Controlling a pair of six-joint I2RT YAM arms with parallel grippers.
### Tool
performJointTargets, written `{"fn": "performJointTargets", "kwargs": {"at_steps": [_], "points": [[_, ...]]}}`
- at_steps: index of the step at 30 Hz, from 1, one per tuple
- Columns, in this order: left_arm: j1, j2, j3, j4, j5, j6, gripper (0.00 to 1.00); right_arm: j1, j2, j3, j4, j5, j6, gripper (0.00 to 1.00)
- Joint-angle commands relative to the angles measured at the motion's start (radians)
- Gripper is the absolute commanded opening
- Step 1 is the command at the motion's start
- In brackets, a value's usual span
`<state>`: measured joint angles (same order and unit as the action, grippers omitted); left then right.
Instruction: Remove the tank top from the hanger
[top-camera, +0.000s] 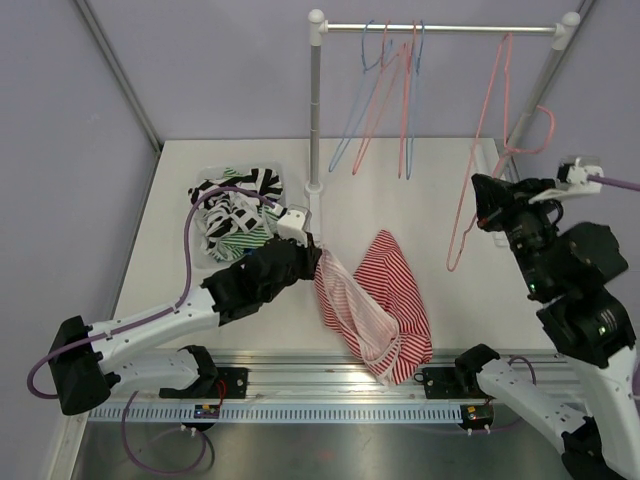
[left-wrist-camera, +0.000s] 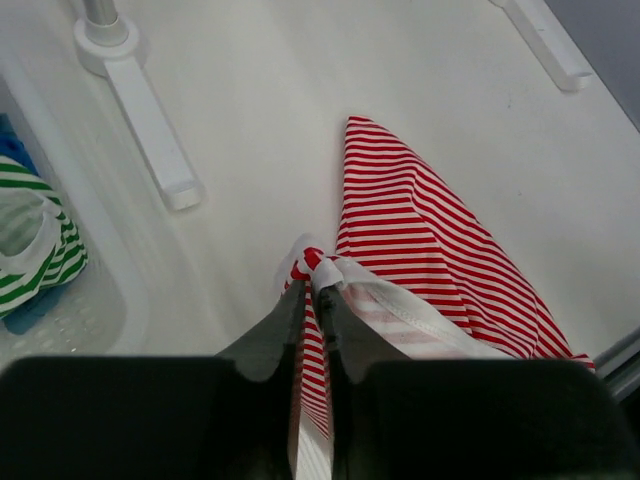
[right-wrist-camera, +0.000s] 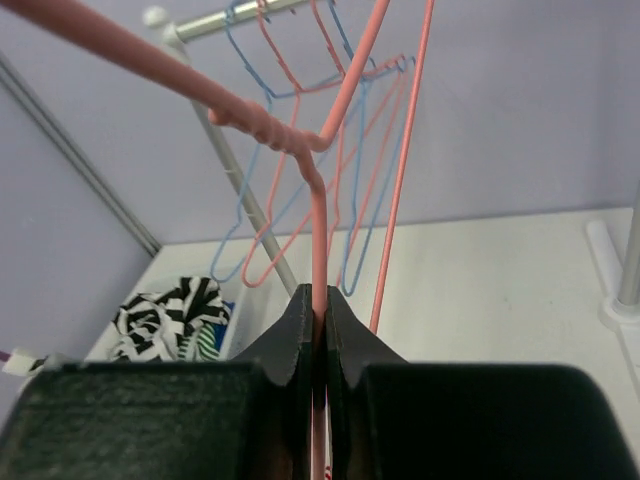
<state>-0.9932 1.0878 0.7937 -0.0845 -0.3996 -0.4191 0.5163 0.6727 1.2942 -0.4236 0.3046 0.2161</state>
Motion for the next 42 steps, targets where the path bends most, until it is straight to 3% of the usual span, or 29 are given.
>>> {"fn": "performJointTargets", "kwargs": {"at_steps": [1,2,5,6,8,11,12,19,24,32,34,38,42], "points": [[-0.007,-0.015,0.050,-0.068,-0.071,-0.043,0.23,0.004,0.190,0.101,-0.202,0.071,0.005,0.00],[-0.007,-0.022,0.061,-0.092,-0.074,-0.044,0.36,0.004,0.209,0.114,-0.211,0.056,0.008,0.00],[-0.007,-0.051,0.117,-0.201,-0.071,-0.038,0.49,0.004,0.301,0.194,-0.268,0.041,0.003,0.00],[-0.007,-0.060,0.130,-0.219,-0.062,-0.030,0.64,-0.005,0.350,0.220,-0.280,0.042,-0.007,0.00],[-0.009,-0.090,0.170,-0.279,-0.041,-0.023,0.73,-0.041,0.392,0.278,-0.287,0.009,-0.015,0.00],[-0.007,-0.132,0.220,-0.357,-0.002,-0.015,0.86,-0.218,0.474,0.362,-0.291,-0.198,0.003,0.00],[-0.009,-0.143,0.229,-0.394,0.007,-0.014,0.97,-0.298,0.517,0.404,-0.288,-0.297,0.017,0.00],[-0.018,-0.242,0.257,-0.514,0.107,0.028,0.99,-0.406,0.777,0.700,-0.357,-0.469,-0.026,0.00],[-0.019,-0.310,0.246,-0.570,0.104,0.040,0.99,-0.461,0.965,0.925,-0.414,-0.580,-0.011,0.00],[-0.031,-0.353,0.234,-0.589,0.117,0.048,0.99,-0.480,1.244,1.278,-0.547,-0.618,-0.044,0.00],[-0.033,-0.348,0.230,-0.583,0.117,0.048,0.99,-0.480,1.262,1.271,-0.564,-0.634,-0.037,0.00],[-0.033,-0.321,0.231,-0.564,0.113,0.046,0.99,-0.480,1.187,1.054,-0.479,-0.625,-0.023,0.00],[-0.035,-0.270,0.228,-0.528,0.128,0.034,0.99,-0.481,1.128,0.956,-0.417,-0.611,-0.035,0.00]]}}
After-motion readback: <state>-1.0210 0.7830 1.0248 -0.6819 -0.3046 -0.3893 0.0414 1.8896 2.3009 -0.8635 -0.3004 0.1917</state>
